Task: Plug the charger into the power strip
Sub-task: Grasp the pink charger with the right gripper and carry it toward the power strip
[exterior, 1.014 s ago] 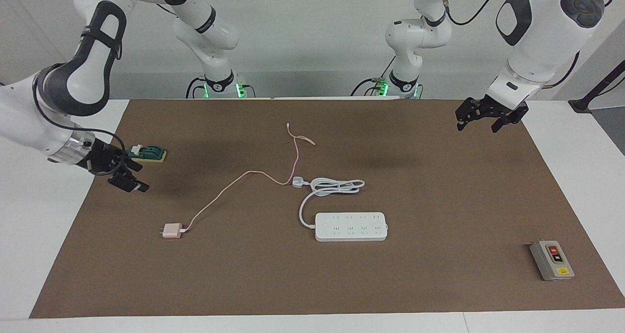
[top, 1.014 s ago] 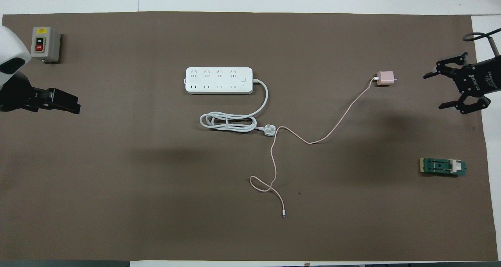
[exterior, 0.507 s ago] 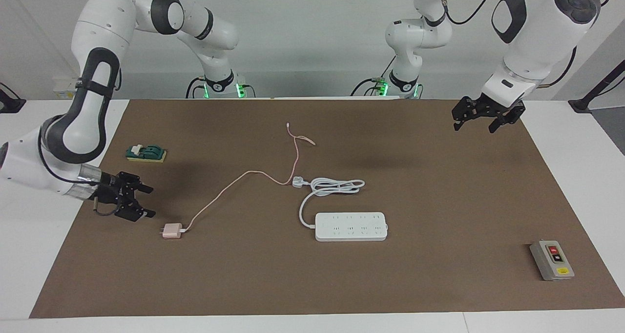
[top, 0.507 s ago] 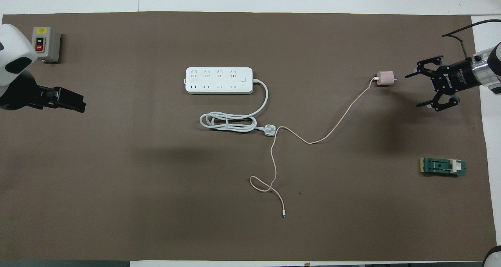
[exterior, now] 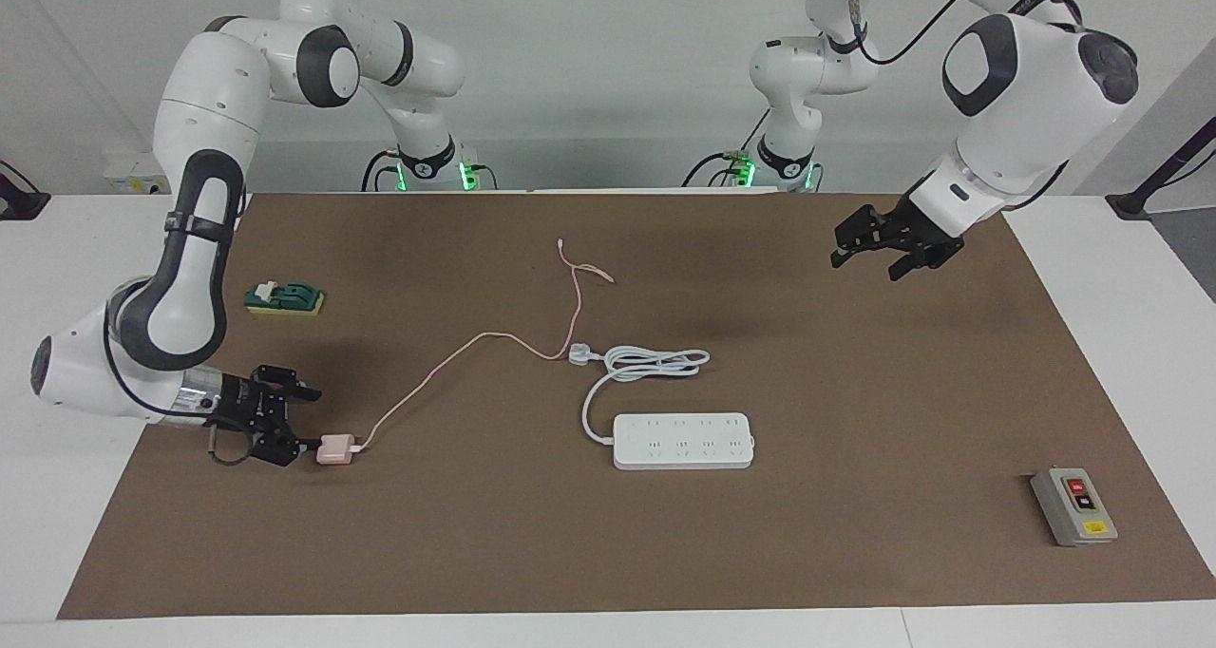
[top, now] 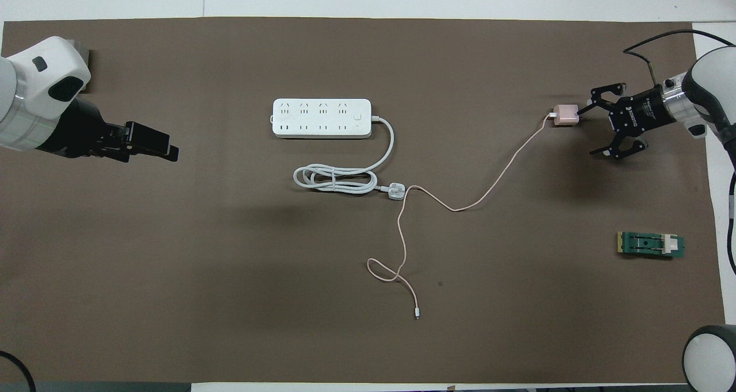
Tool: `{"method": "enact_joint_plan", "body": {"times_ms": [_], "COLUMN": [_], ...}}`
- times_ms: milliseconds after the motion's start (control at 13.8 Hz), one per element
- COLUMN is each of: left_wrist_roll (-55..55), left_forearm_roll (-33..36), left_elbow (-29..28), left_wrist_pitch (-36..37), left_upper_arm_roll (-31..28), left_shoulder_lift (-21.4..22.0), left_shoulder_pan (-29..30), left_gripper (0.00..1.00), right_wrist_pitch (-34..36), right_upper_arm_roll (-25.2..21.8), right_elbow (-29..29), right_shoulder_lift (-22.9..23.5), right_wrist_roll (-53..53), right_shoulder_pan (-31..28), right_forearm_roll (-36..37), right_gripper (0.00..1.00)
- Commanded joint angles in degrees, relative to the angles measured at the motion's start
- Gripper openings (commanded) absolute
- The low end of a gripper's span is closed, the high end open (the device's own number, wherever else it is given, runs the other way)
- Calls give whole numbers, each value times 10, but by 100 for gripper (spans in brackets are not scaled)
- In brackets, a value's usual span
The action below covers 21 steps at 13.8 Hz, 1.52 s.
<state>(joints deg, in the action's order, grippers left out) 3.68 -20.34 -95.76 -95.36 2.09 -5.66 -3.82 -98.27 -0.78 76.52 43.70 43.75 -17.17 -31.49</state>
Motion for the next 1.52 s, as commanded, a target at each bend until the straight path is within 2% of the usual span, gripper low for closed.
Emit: {"method": "enact_joint_plan", "body": {"times_ms": [0, 145, 507, 797, 941, 1159, 1303, 1448], "left_wrist_roll": [13, 27, 84, 104, 133, 212, 223, 224], "left_forearm_roll": [-106, -142, -214, -299, -314, -404, -414, -456], "left_elbow": [0, 3, 7, -22, -37, -60, -62, -63], "left_wrist_pitch": [-31, -52, -57, -87, -81, -60, -58, -35], "left_upper_arm_roll": [-1, -1, -1, -1, 0, 0, 1, 1], "left_shoulder_lift": [-46, -68, -95, -97, -103, -123, -131, -148], "left_shoulder_pan": [19, 20, 31, 31, 42, 50, 51, 57], "left_gripper": [100, 100, 100, 100, 100, 100, 100, 100], "right_wrist_pitch": [4, 30, -11, -21, -23, -39, -55, -55], "right_upper_arm_roll": [3, 3, 2, 4, 4, 4, 4, 5], "right_elbow": [-56, -94, -94, -94, -93, -86, -78, -77], "right_shoulder_lift": [30, 44, 55, 63, 63, 63, 63, 64], "right_wrist_roll": [20, 40, 38, 40, 42, 38, 32, 28], "right_shoulder_pan": [-1, -2, 2, 13, 23, 24, 23, 19], "right_forearm_roll": [-17, -32, -30, -46, -59, -62, -64, -65], "right_gripper": [100, 100, 100, 100, 100, 100, 100, 100]}}
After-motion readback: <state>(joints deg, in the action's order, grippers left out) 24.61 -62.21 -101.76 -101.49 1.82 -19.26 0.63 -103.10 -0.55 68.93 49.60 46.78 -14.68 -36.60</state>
